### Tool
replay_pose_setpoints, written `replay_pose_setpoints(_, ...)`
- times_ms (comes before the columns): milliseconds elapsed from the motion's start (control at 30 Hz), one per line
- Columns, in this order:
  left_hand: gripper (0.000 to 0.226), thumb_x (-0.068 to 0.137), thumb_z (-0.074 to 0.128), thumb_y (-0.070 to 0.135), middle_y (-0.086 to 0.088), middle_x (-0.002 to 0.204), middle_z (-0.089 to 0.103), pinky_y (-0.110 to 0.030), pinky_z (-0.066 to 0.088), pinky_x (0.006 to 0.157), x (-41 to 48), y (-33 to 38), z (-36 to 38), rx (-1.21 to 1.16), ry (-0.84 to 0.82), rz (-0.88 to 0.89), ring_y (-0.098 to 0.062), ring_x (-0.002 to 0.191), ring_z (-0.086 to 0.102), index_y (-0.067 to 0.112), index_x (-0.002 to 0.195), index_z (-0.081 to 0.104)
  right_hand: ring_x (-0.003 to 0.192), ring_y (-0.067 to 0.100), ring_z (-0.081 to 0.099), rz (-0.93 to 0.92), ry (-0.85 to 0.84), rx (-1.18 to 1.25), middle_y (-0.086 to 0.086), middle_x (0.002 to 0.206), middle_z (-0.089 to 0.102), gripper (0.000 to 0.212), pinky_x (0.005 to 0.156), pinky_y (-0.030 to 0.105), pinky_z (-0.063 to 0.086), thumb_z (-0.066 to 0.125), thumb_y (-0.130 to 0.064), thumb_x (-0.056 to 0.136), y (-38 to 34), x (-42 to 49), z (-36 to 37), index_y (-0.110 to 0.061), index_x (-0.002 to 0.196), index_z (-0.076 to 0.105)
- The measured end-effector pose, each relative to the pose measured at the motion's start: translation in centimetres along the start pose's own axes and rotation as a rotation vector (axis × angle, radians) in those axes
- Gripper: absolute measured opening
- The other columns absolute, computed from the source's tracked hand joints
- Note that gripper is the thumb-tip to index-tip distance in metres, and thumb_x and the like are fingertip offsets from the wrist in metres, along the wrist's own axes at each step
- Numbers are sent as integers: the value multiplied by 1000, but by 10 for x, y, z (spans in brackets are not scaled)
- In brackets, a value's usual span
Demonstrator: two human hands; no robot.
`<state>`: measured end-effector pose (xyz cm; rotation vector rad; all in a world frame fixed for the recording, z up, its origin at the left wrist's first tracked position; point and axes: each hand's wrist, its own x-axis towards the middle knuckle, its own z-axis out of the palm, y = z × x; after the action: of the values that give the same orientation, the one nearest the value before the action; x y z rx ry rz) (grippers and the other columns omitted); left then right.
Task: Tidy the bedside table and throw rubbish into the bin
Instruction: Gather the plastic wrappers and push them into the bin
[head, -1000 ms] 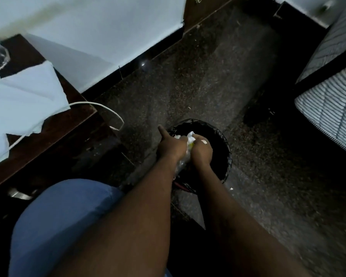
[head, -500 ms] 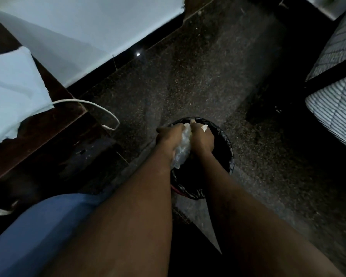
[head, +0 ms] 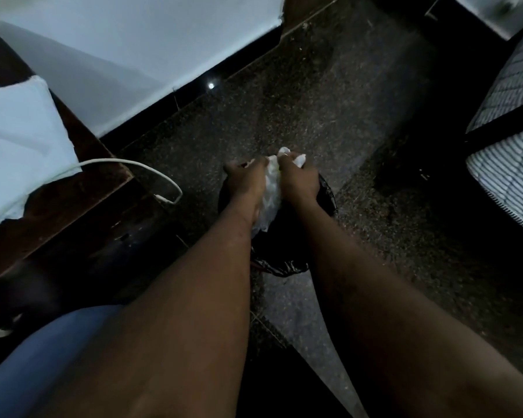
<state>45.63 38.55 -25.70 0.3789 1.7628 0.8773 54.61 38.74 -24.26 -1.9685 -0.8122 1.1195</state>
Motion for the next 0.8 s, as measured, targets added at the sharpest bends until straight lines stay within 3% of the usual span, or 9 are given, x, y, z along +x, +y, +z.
replay_pose_setpoints(67, 54, 62, 64, 68, 2, 89, 70, -38, 56, 87, -14, 0, 5, 137, 32, 88, -25, 86, 68, 25, 93, 57, 97, 25, 72, 13, 60, 2, 2, 96, 76, 47, 96, 43, 57, 63, -53, 77, 7, 3, -10, -16, 103, 74)
replay_pose_setpoints(133, 48, 77, 70, 60, -1, 95, 67, -34, 53, 88, -25, -4, 15, 90, -76, 97, -24, 89, 65, 20, 100, 57, 94, 24, 71, 29, 114, -3, 0, 91, 74, 34, 93, 40, 57, 64, -47, 87, 13, 6, -23, -15, 96, 71)
replay_pose_setpoints(233, 84, 76, 70, 66, -8, 129, 62, -44, 52, 101, -41, -16, 28, 38, -336, -53, -28, 110, 64, 18, 138, 43, 99, 28, 69, 47, 189, -54, 0, 89, 68, 19, 94, 41, 55, 63, -38, 93, 28, 9, -40, -19, 92, 65)
replay_pose_setpoints(300, 97, 72, 61, 74, -11, 145, 48, -50, 48, 106, -44, -27, 32, 148, -388, -71, -33, 124, 55, 24, 150, 31, 106, 31, 68, 33, 191, -108, 6, 98, 70, 19, 97, 42, 54, 62, -37, 94, 36, 6, -42, -20, 99, 67)
replay_pose_setpoints(367, 94, 71, 55, 71, -13, 150, 39, -54, 44, 108, -40, -35, 35, 160, -392, -73, -35, 130, 49, 30, 152, 31, 108, 29, 66, 22, 135, -144, 7, 106, 70, 24, 97, 40, 52, 61, -40, 96, 44, 1, -39, -19, 108, 67)
replay_pose_setpoints(467, 88, 71, 57, 63, -14, 147, 48, -56, 48, 104, -28, -45, 37, 109, -388, -117, -34, 125, 55, 29, 149, 36, 110, 18, 62, -10, 11, -92, -1, 115, 68, 37, 90, 31, 45, 54, -47, 102, 51, -7, -36, -21, 125, 66)
replay_pose_setpoints(567, 47, 97, 51, 39, -11, 125, 67, -46, 56, 90, -27, -38, 30, 42, -416, -113, -29, 102, 66, 6, 130, 51, 126, 11, 53, -40, -135, -25, -2, 145, 59, 55, 108, 33, 40, 46, -54, 101, 56, -6, -31, -25, 146, 55)
replay_pose_setpoints(700, 45, 97, 50, 33, -21, 126, 67, -50, 56, 96, -13, -45, 23, 173, -231, -135, -40, 110, 66, 3, 128, 63, 145, 18, 43, 35, -276, -57, 3, 159, 47, 70, 125, 43, 29, 48, -56, 93, 64, -4, -23, -20, 152, 49)
replay_pose_setpoints(800, 38, 104, 47, 24, -23, 128, 65, -52, 54, 98, -15, -44, 15, 238, -212, -138, -40, 115, 64, -1, 130, 59, 147, 26, 41, 8, -291, -206, 7, 162, 42, 56, 123, 41, 30, 49, -43, 104, 67, -6, -21, -22, 155, 44)
